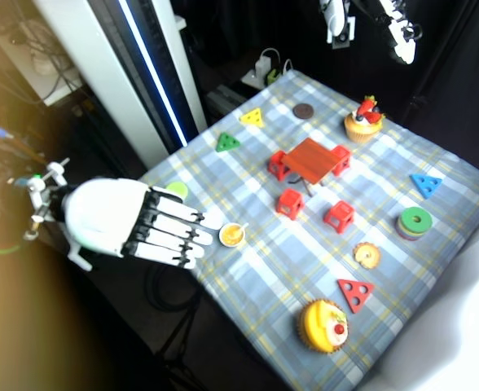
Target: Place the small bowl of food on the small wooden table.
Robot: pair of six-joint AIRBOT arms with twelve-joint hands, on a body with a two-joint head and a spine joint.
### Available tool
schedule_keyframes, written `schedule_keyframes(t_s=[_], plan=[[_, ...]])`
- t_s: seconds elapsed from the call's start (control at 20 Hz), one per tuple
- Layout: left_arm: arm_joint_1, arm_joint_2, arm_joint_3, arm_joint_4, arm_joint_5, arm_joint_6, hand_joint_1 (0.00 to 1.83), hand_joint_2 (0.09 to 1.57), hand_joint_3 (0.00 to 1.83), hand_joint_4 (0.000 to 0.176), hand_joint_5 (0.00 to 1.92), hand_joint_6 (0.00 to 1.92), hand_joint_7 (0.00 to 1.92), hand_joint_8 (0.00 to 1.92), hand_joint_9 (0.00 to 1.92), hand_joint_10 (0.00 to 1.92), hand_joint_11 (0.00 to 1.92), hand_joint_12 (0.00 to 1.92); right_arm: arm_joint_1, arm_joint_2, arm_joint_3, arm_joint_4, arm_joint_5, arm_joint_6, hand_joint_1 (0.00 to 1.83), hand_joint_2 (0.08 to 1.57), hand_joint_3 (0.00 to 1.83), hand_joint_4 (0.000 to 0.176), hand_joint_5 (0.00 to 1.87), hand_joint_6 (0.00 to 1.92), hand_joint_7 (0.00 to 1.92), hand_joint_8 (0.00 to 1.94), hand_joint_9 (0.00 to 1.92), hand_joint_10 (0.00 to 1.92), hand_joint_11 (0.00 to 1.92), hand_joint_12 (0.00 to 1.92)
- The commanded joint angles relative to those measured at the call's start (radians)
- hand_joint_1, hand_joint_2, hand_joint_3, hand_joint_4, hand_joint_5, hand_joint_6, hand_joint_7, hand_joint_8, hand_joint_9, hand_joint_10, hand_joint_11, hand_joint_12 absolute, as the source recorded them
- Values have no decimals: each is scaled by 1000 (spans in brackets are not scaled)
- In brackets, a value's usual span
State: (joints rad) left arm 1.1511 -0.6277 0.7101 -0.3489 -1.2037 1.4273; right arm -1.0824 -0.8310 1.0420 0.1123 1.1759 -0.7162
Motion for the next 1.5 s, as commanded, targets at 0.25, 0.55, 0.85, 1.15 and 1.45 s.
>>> schedule_keyframes(t_s=[0.25, 0.55, 0.85, 1.15, 1.45], plan=[[-12, -8, 6, 0, -118, -4, 308, 1158, 1, 156, 469, 2, 384, 6, 257, 7, 0, 465, 126, -42, 57, -60, 0, 2, 854, 1076, 0, 0, 485, 0, 420, 3, 385, 12, 105, 679], [-12, -10, 9, 0, -110, -4, 431, 1138, 0, 162, 464, 0, 386, 0, 275, 2, 0, 563, 258, -112, 134, -181, -215, 2, 906, 985, 1, 0, 595, 0, 658, 10, 577, 15, 168, 766], [-12, -13, 11, 0, -101, -4, 435, 1140, 0, 174, 450, 1, 363, 1, 281, 3, 0, 543, 311, -155, 178, -227, -310, 2, 837, 970, 0, 0, 601, 0, 652, 0, 636, 1, 316, 637], [-12, -14, 11, -3, -102, -5, 454, 1140, 0, 166, 428, 0, 353, 0, 282, 1, 0, 529, 319, -167, 199, -227, -347, 2, 984, 1015, 0, 0, 683, 8, 735, 11, 712, 11, 357, 731], [-12, -15, 11, -5, -101, -5, 488, 1141, 0, 160, 421, 2, 332, 0, 259, 1, 0, 460, 319, -171, 203, -227, -354, 2, 1016, 997, 4, 0, 793, 14, 843, 31, 866, 51, 489, 954]])
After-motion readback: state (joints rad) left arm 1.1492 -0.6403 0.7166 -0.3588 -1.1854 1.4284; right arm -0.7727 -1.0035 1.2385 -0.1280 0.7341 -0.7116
